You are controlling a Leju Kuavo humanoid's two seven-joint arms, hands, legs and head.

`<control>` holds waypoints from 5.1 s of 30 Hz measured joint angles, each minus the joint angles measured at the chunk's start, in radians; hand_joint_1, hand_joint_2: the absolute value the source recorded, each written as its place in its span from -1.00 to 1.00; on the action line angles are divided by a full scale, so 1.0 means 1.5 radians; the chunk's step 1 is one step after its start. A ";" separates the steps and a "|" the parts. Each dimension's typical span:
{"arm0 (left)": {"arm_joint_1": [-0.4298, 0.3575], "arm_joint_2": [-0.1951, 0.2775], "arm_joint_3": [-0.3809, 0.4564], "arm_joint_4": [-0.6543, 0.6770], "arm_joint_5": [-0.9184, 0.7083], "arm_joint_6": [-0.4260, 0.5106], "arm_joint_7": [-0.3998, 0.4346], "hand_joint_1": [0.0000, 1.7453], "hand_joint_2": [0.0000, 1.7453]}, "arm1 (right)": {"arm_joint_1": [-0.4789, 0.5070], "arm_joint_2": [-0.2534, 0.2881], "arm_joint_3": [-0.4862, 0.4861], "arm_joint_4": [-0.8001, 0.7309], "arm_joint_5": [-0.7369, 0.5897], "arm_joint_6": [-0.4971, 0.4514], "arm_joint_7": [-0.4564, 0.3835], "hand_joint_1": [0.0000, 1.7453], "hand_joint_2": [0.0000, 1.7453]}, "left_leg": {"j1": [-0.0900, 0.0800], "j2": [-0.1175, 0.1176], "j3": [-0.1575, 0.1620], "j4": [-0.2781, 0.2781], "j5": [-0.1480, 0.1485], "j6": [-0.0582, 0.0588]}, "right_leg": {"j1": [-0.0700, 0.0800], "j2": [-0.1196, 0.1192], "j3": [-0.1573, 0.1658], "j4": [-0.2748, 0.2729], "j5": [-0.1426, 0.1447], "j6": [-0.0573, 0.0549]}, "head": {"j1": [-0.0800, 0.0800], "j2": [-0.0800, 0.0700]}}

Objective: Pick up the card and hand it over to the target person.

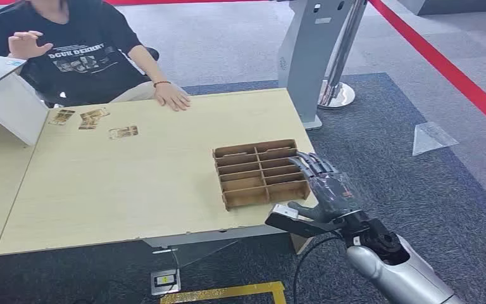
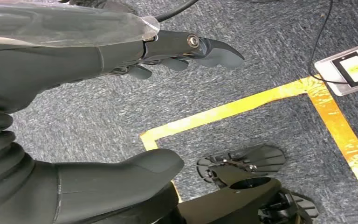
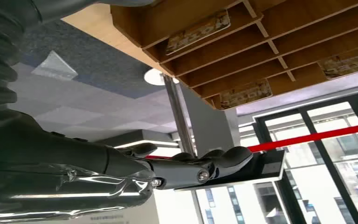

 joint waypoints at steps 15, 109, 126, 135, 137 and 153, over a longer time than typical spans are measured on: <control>-0.004 -0.003 0.001 -0.001 -0.005 0.003 0.006 -1.00 1.00 | -0.084 0.031 0.015 0.213 0.010 -0.091 -0.014 -1.00 1.00 | 0.000 0.000 0.001 0.000 0.000 0.000 | 0.000 0.000 0.001 0.000 0.000 0.000 | 0.000 0.000; -0.029 -0.020 -0.036 0.002 -0.048 -0.020 0.032 -1.00 1.00 | -0.405 0.120 0.110 0.401 0.106 -0.265 0.078 1.00 1.00 | 0.000 0.002 0.001 0.000 0.000 0.000 | 0.000 0.002 0.000 0.002 0.000 0.000 | 0.000 0.000; -0.032 -0.024 -0.046 0.003 -0.055 -0.021 0.037 -1.00 1.00 | -0.486 0.186 0.158 0.566 0.177 -0.278 0.123 1.00 1.00 | 0.000 0.000 0.000 0.001 0.001 -0.001 | -0.001 0.000 -0.001 0.002 0.000 0.000 | 0.000 0.000; -0.025 -0.024 -0.040 0.004 -0.049 -0.017 0.035 -1.00 1.00 | -0.497 0.203 0.166 0.582 0.171 -0.279 0.117 1.00 1.00 | 0.000 -0.001 -0.001 0.001 0.001 -0.001 | -0.001 0.000 -0.001 0.003 0.000 0.000 | 0.000 0.000; -0.024 -0.023 -0.040 0.004 -0.047 -0.016 0.034 -1.00 1.00 | -0.497 0.206 0.165 0.584 0.162 -0.279 0.112 0.88 1.00 | 0.000 -0.001 -0.001 0.001 0.001 -0.001 | -0.001 -0.001 -0.001 0.003 0.000 0.000 | 0.000 0.000; -0.021 -0.013 -0.026 0.003 -0.034 -0.013 0.022 -1.00 1.00 | -0.435 0.146 0.176 0.325 0.030 -0.161 0.032 -1.00 1.00 | 0.000 -0.002 -0.002 0.002 0.001 -0.001 | 0.000 -0.002 -0.002 0.003 -0.001 0.000 | 0.000 0.000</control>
